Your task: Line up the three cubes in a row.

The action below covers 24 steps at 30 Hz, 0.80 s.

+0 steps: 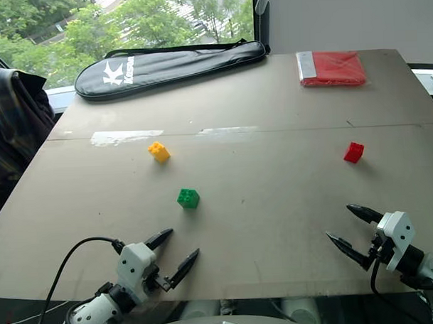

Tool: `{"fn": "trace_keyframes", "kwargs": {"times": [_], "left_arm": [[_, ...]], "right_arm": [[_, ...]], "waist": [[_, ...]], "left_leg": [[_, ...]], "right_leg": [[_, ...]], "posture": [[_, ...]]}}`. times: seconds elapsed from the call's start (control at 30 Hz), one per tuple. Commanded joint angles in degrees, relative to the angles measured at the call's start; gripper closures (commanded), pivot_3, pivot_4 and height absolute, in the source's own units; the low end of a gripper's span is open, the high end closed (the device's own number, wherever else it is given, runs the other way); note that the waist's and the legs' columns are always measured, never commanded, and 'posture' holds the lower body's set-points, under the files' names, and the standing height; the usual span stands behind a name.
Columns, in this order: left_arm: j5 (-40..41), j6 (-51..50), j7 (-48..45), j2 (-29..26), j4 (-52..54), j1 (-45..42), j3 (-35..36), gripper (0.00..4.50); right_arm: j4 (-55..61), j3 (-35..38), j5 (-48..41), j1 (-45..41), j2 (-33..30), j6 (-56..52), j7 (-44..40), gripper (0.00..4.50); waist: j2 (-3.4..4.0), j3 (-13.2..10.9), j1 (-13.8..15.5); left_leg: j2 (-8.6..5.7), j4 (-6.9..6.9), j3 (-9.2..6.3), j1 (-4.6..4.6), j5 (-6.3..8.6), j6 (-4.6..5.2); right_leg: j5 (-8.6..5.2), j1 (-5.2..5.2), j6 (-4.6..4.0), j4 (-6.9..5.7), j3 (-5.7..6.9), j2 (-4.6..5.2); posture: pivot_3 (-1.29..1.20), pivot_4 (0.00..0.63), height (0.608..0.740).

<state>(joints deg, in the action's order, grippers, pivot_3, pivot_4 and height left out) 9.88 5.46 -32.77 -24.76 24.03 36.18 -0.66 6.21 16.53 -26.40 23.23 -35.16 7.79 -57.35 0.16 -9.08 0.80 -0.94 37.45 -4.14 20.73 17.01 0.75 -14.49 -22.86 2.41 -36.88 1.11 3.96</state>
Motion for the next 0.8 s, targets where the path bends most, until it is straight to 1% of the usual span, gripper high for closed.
{"fn": "trace_keyframes", "kwargs": {"times": [0.03, 0.3, 0.57, 0.8], "left_arm": [[0.7, -1.2, -0.8, -0.1, -2.2, 1.4, -0.6, 0.03], [2.2, -1.8, -1.4, -0.5, -0.6, 1.7, -0.2, 0.03], [2.5, -5.6, -1.4, -0.7, 2.3, 0.3, -0.7, 0.03], [3.4, -6.0, -2.3, -1.6, 3.0, 0.9, 0.1, 0.03]], "right_arm": [[0.5, 0.0, -0.2, 0.6, 1.0, 1.5, -0.6, 0.00], [1.0, -0.6, 0.4, 4.8, 2.7, 3.1, -1.5, 0.00], [3.1, -0.4, 0.2, 6.4, 2.6, 2.7, -1.0, 0.00], [3.4, -0.7, 0.3, 6.8, 3.7, 2.7, 0.0, 0.00]], "waist": [[0.00, 0.0, 0.0], [0.00, 0.0, 0.0], [-0.01, 0.0, 0.0], [-0.01, 0.0, 0.0]], "left_leg": [[0.00, 0.00, 0.00, -0.01, 0.00, 0.00], [0.00, 0.03, 0.02, -0.02, 0.00, 0.00], [0.01, 0.05, 0.06, -0.05, 0.00, 0.00], [0.01, 0.08, 0.07, -0.05, 0.00, 0.00]], "right_leg": [[0.00, 0.00, 0.00, -0.01, 0.00, 0.00], [0.01, 0.00, -0.03, -0.06, -0.05, 0.00], [-0.01, 0.20, 0.00, -0.12, -0.10, -0.03], [0.00, 0.20, 0.00, -0.14, -0.12, -0.02]], "posture": [[0.00, 0.150, 0.700], [0.00, 0.150, 0.700], [0.00, 0.150, 0.700], [0.00, 0.150, 0.700]]}}
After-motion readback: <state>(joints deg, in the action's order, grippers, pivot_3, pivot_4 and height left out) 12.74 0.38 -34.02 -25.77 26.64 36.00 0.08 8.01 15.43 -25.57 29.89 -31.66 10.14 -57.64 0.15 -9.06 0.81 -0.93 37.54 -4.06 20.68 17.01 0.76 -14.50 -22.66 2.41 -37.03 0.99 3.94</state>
